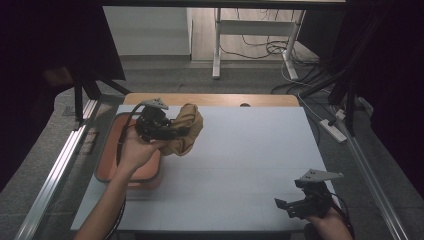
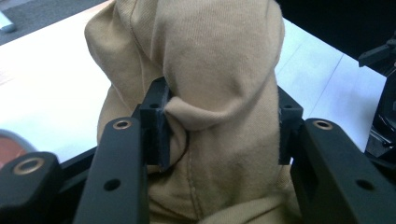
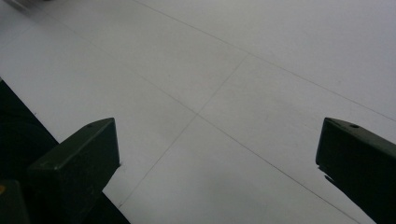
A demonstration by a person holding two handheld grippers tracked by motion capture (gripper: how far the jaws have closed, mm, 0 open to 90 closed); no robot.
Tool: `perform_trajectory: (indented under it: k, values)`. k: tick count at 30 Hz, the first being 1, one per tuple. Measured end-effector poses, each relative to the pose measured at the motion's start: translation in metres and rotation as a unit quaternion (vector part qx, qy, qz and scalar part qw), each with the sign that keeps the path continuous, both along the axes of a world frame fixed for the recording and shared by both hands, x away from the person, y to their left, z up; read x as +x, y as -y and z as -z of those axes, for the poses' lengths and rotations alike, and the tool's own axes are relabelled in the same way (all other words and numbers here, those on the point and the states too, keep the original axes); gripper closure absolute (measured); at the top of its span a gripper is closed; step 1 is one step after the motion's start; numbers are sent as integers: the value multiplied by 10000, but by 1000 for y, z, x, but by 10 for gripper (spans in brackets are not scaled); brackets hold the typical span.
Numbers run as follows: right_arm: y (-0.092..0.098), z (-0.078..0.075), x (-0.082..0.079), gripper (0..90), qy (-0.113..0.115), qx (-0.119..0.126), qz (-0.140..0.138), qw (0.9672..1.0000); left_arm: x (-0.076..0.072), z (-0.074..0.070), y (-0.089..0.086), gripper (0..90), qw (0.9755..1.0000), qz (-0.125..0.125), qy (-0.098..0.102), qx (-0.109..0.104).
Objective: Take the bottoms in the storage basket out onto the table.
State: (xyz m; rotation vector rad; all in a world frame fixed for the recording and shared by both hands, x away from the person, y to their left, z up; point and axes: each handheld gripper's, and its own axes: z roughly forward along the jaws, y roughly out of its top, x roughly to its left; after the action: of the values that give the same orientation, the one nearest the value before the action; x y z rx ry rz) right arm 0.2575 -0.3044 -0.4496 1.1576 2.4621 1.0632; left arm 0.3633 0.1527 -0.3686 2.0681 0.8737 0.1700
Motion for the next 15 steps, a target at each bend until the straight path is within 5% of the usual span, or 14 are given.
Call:
perform_trajectory:
  k: [15]
  values:
    - [0, 0, 0, 0, 1, -3, -14, 10000, 0, 10, 33, 530, 9994, 320, 8, 154]
